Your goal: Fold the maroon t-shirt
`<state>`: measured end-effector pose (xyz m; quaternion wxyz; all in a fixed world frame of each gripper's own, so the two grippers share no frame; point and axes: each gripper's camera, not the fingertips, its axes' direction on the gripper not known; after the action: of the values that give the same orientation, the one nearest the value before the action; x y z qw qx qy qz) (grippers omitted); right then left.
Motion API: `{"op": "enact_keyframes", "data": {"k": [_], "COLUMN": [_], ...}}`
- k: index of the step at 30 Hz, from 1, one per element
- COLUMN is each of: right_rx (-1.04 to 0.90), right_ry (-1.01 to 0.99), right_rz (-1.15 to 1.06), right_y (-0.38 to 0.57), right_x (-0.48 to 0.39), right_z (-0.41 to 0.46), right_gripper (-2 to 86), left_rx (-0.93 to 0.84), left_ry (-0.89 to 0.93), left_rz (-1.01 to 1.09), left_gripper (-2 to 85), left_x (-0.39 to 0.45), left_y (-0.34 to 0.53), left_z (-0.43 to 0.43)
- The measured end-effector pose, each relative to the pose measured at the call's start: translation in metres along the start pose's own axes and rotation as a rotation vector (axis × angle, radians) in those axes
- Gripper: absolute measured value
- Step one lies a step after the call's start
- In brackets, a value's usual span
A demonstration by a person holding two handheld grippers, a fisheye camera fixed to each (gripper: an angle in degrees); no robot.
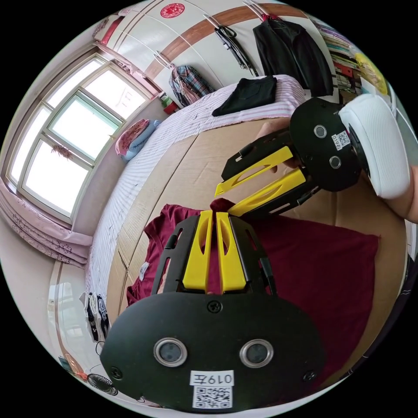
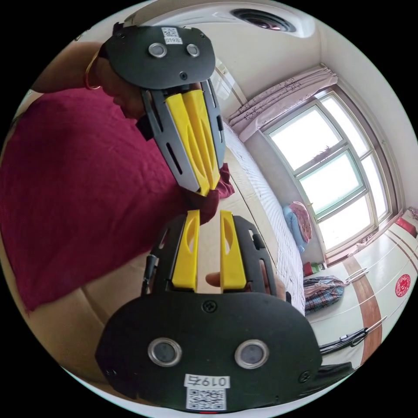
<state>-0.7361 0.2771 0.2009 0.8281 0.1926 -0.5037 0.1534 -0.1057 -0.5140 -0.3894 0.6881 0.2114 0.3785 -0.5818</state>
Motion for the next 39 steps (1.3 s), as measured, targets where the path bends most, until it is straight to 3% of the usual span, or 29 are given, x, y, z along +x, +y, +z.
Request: {"op": "enact_keyframes", "data": {"k": [15,29,39], "right_rx": [-0.013,-0.096,-0.100], "right_ry": [0.044,0.116,0.133], "right_rz": [-0.028,-0.182,-0.164], "right_y": [0.018,0.021,0.007], "right_x": [-0.013,-0.070,-0.104], "right_z": [0.047,0.084,0.086], "right_gripper": [7.7,-0.1,-0.1], "left_rx": [0.001,-0.073,0.028], "left_ry": [0.013,0.005,0.120], "left_rz": [0.036,0.177,0.005], "left_gripper": [1.4,1.1,4.4], "left_x": [0.013,0.040,0.013], "left_y": [0.014,0.029,0.040], "left_z": [0.003,0.003,-0.030]}}
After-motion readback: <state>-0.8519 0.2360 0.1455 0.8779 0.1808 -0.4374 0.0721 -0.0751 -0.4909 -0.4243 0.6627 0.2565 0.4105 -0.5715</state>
